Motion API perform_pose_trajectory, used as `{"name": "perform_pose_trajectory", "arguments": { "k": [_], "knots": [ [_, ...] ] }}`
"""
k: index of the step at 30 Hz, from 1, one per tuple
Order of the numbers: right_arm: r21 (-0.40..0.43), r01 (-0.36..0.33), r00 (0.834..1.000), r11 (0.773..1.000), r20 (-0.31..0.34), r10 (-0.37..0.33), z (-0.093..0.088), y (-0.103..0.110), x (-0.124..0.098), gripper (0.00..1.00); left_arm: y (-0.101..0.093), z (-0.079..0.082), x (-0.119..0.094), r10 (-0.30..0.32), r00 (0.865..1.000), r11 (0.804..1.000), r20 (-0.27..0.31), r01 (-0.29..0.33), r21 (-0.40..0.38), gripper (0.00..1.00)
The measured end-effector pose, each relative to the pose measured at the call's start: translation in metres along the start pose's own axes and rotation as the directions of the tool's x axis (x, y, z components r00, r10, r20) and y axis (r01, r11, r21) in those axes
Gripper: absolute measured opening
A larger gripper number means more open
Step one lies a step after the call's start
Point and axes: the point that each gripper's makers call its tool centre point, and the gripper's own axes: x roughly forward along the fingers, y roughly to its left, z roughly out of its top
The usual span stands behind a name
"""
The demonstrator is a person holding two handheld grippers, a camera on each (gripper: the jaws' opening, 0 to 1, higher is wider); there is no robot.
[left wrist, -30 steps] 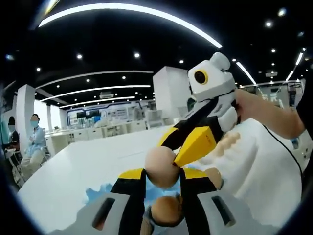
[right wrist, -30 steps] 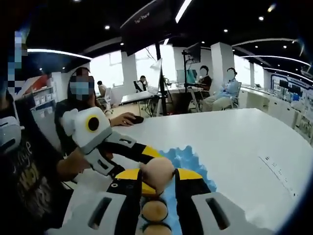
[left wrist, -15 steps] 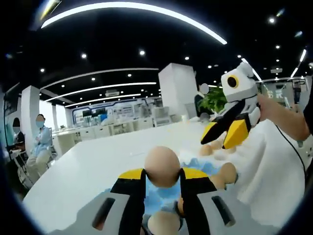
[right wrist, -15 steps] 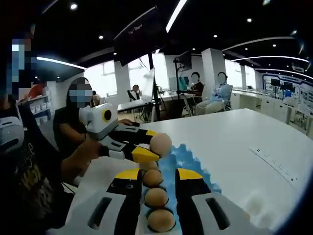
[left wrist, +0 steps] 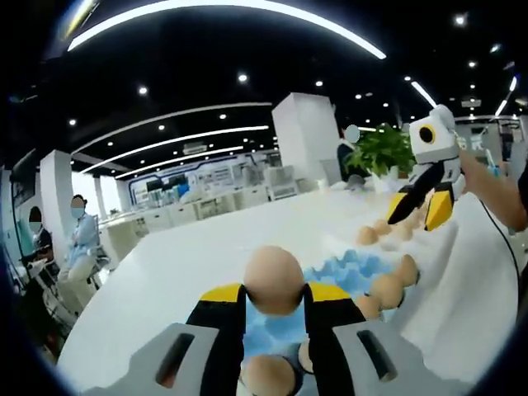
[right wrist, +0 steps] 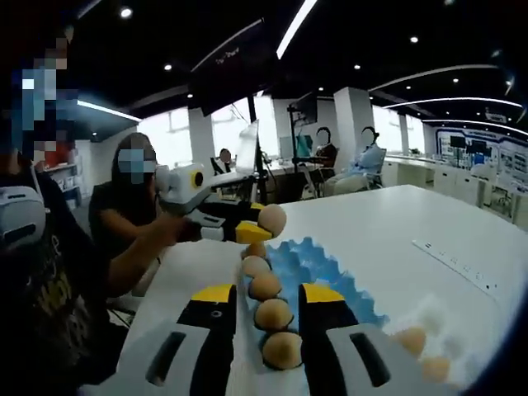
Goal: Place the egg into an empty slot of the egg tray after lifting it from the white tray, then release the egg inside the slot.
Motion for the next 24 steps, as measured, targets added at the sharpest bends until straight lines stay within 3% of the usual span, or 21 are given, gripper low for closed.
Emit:
{"name": "perform_pose_trajectory", "arguments": {
  "k": [4, 12, 15, 17, 19, 24],
  "knots": [
    [0.019, 0.010, 1.000, 1.000, 0.012, -0.010, -0.006, -0.001, -0.005, 0.31, 0.004, 0.000, -0.001, -0.021, 0.999, 1.000, -0.024, 0.022, 0.020, 0.28],
    [0.081, 0.047, 0.995, 0.996, 0.079, -0.053, -0.015, -0.009, -0.012, 0.31, 0.020, -0.018, 0.000, -0.024, 0.993, 0.998, -0.112, 0.030, 0.058, 0.28],
    [0.121, 0.056, 0.986, 0.991, 0.146, -0.074, -0.011, -0.014, -0.015, 0.31, 0.020, -0.023, 0.002, -0.035, 0.989, 0.997, -0.145, 0.046, 0.068, 0.28],
    [0.133, 0.019, 0.978, 0.991, 0.202, -0.046, -0.009, -0.009, -0.015, 0.31, 0.016, -0.026, 0.002, -0.048, 0.985, 0.996, -0.167, 0.059, 0.067, 0.28],
    [0.121, 0.006, 0.970, 0.993, 0.241, -0.035, -0.008, -0.004, -0.017, 0.31, 0.015, -0.027, 0.003, -0.050, 0.983, 0.995, -0.177, 0.064, 0.071, 0.28],
    [0.058, -0.013, 0.974, 0.998, 0.226, -0.001, -0.012, 0.010, -0.016, 0.31, 0.015, -0.035, 0.006, -0.069, 0.966, 0.990, -0.248, 0.096, 0.101, 0.28]
  ]
}}
